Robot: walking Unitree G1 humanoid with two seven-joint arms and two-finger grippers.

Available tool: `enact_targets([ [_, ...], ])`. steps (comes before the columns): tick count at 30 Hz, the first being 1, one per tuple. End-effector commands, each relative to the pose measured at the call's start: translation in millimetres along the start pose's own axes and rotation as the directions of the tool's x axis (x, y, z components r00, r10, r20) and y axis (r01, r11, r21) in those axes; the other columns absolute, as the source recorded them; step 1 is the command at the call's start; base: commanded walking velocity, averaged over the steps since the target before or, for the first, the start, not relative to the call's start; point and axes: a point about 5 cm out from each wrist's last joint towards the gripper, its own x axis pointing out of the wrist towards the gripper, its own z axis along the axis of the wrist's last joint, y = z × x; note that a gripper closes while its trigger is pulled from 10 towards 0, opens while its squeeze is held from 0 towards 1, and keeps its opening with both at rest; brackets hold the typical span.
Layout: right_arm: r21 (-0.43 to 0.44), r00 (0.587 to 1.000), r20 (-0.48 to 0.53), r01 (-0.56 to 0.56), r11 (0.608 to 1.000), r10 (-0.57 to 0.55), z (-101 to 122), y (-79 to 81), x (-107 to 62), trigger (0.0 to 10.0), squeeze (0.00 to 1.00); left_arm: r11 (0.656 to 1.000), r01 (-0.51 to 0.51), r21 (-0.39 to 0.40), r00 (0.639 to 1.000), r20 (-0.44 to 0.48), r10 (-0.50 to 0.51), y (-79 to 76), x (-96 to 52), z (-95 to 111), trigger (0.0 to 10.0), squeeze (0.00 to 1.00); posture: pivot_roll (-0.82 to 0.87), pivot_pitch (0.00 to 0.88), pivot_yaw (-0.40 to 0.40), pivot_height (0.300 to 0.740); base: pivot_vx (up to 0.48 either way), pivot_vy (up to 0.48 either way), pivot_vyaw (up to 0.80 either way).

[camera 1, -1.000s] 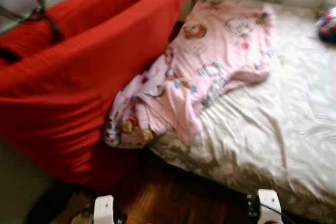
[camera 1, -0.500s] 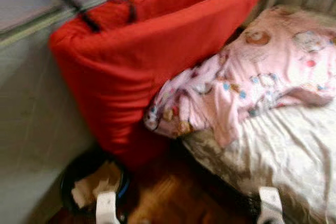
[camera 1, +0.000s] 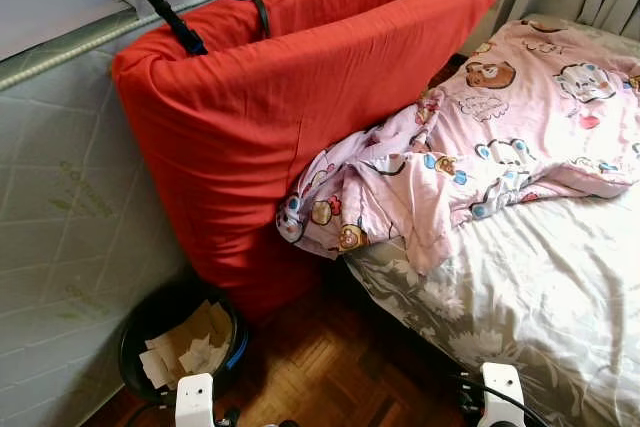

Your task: Clean up the room

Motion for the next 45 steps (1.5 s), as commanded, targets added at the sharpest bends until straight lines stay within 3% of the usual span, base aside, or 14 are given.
enact_targets([
  [1,0.014,1.0,-0.001,0.001,1.0,-0.001,-3,0.3,-0.9,10.0,0.0,1.0,-0.012,-0.005,1.0,-0.028,0.012,2.8,-1.9,-8,10.0,0.0,-0.13,0.151,0.032,0.74,0.3,0.0,0.0],
  [30,-0.013,1.0,0.007,0.002,1.0,-0.002,-1,-2.6,-1.0,10.0,0.0,1.0,-0.016,-0.006,1.0,-0.012,0.016,0.4,-1.2,-5,10.0,0.0,-0.13,0.155,0.029,0.74,0.319,0.0,0.0],
  [45,-0.006,0.999,0.041,0.009,1.0,-0.009,15,-9.3,1.7,10.0,0.0,1.0,-0.016,-0.019,0.999,0.029,0.017,-0.1,-0.5,1,10.0,0.0,-0.13,0.162,0.025,0.74,0.249,0.0,0.0],
])
